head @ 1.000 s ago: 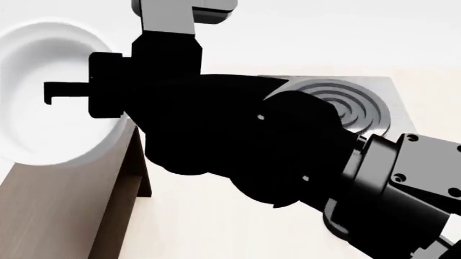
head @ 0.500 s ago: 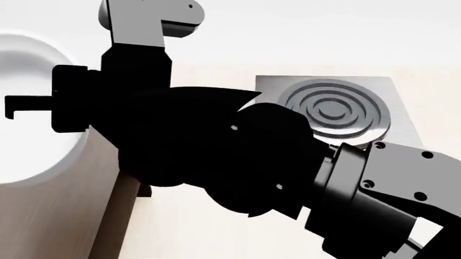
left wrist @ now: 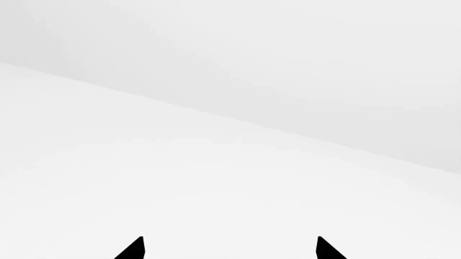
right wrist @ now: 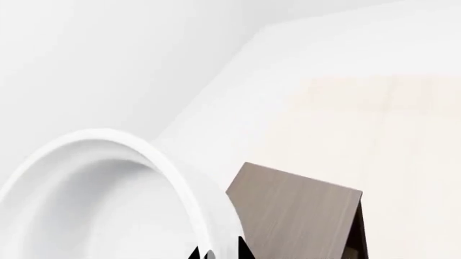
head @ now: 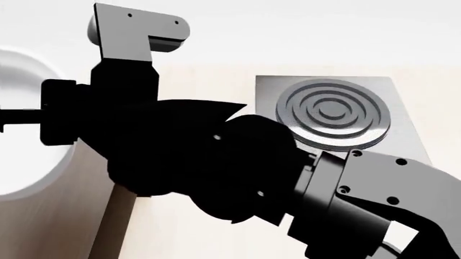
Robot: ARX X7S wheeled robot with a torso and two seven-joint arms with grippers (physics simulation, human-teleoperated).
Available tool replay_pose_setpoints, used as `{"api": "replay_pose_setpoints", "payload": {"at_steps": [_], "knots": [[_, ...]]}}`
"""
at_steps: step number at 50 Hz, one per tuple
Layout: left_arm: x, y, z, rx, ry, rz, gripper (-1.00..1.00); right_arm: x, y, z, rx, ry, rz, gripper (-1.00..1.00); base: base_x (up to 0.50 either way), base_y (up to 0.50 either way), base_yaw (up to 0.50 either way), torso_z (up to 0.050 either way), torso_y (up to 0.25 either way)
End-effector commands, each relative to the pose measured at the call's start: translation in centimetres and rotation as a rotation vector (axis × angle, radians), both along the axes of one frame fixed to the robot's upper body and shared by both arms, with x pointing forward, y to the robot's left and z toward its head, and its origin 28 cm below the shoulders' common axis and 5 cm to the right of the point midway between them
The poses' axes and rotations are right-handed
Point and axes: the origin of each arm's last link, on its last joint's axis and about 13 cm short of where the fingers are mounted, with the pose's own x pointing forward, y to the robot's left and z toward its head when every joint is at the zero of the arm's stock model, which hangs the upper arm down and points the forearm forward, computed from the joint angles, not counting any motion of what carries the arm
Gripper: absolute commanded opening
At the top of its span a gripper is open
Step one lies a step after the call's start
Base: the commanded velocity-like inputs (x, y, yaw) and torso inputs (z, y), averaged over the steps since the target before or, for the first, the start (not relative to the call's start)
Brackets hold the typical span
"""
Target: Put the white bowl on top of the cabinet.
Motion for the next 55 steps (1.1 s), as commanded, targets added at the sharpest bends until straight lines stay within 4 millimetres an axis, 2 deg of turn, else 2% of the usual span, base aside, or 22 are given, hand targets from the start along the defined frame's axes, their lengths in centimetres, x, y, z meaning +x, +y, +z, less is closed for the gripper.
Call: {"api": "replay_pose_setpoints", "payload": {"at_steps": [1, 28, 55], "knots": [[0.0, 0.0, 0.0, 0.000, -0.001, 0.000, 1.00, 0.4, 0.1, 0.3, 0.030, -0.043, -0.003, -1.00, 0.00, 0.00, 0.00, 0.000, 0.000], [0.0, 0.0, 0.0, 0.001, 0.000, -0.001, 1.00, 0.9, 0.0, -0.8, 0.029, -0.009, -0.018, -1.00, 0.00, 0.00, 0.00, 0.000, 0.001], [0.0, 0.0, 0.0, 0.002, 0.001, -0.003, 1.00, 0.8, -0.5, -1.0, 0.028, 0.016, -0.044, -1.00, 0.00, 0.00, 0.00, 0.000, 0.001]]}}
